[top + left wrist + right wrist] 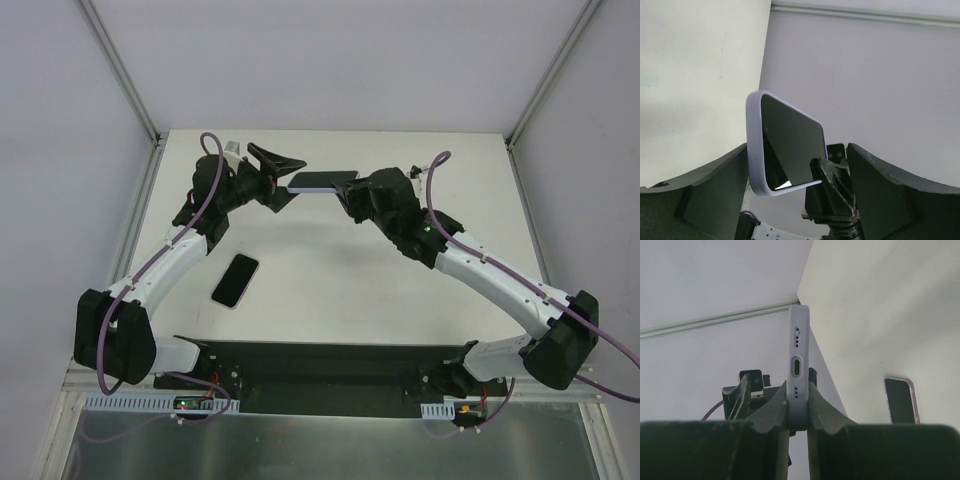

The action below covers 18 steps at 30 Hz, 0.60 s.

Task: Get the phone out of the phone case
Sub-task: Remove the phone case from the phone.

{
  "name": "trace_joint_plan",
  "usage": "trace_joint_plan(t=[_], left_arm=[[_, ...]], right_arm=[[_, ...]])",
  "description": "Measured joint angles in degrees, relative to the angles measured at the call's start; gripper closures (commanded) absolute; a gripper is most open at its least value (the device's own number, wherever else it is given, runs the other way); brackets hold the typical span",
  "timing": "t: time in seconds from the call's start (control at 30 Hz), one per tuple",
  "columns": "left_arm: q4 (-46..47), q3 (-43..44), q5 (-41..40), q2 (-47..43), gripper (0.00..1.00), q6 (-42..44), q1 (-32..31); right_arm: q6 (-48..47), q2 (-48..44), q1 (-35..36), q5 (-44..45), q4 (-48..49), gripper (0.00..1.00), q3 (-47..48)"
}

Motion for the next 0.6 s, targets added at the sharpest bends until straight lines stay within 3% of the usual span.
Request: trace_joint_plan(t=[0.43, 0.6], left_arm=[[11.0, -2.6, 7.9, 0.6, 0.30, -6.3, 2.5], [12.1, -2.3, 9.9, 1.8, 0.44, -7.1, 2.5]], right_arm=[[-5.7, -1.0, -5.4, -11.5, 17.4, 0.99, -8.5], [-5.7, -0.5, -5.4, -15.6, 18.6, 0.99, -8.5]])
